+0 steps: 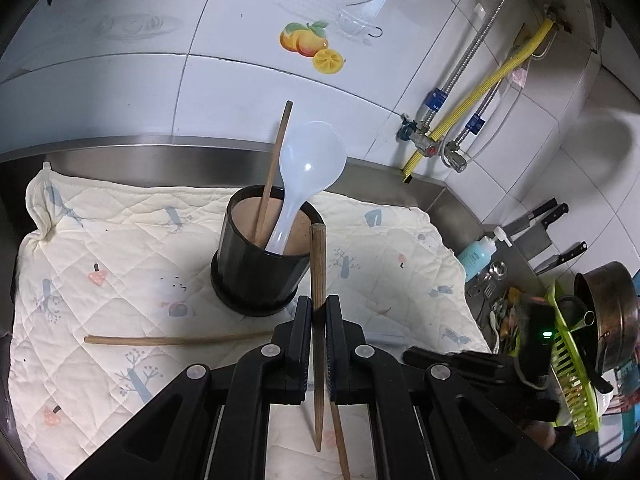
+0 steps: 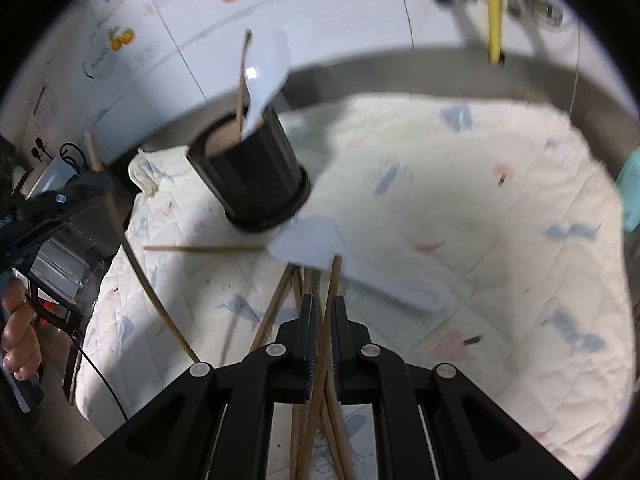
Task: Organize utensils
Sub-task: 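Lift both held chopsticks upright and carry them above the black holder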
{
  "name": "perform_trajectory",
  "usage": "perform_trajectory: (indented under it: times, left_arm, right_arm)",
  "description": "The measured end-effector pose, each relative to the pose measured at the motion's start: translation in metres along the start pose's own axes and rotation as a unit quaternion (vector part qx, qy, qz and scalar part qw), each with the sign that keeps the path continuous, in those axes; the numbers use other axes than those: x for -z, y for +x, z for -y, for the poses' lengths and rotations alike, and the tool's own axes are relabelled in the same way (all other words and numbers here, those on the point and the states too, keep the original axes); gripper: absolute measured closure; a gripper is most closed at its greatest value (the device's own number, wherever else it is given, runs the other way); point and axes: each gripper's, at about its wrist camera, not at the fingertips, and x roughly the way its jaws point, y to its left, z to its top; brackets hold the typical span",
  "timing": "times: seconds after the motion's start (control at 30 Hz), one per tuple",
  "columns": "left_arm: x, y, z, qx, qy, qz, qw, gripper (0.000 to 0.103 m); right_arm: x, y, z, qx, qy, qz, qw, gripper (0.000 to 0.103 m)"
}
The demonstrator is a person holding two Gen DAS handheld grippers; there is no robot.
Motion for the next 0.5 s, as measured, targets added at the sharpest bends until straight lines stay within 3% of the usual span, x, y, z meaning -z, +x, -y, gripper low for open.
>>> perform_trajectory:
  times: [0.2,0.5]
  left_arm:
    - [0.001,0.005,-0.004,0.001,-0.002,-0.006,1.0,0.097]
    - [-0.002,0.006,-0.012,0.004,-0.008,-0.009,0.9999,0.097]
  right_arm:
    - [0.0,0.027,0.003,0.001,0.013,-0.023,1.0,0.081]
    - [-0.003,0.054,0.002,0.008,0.01,-0.043,0.999,0.08]
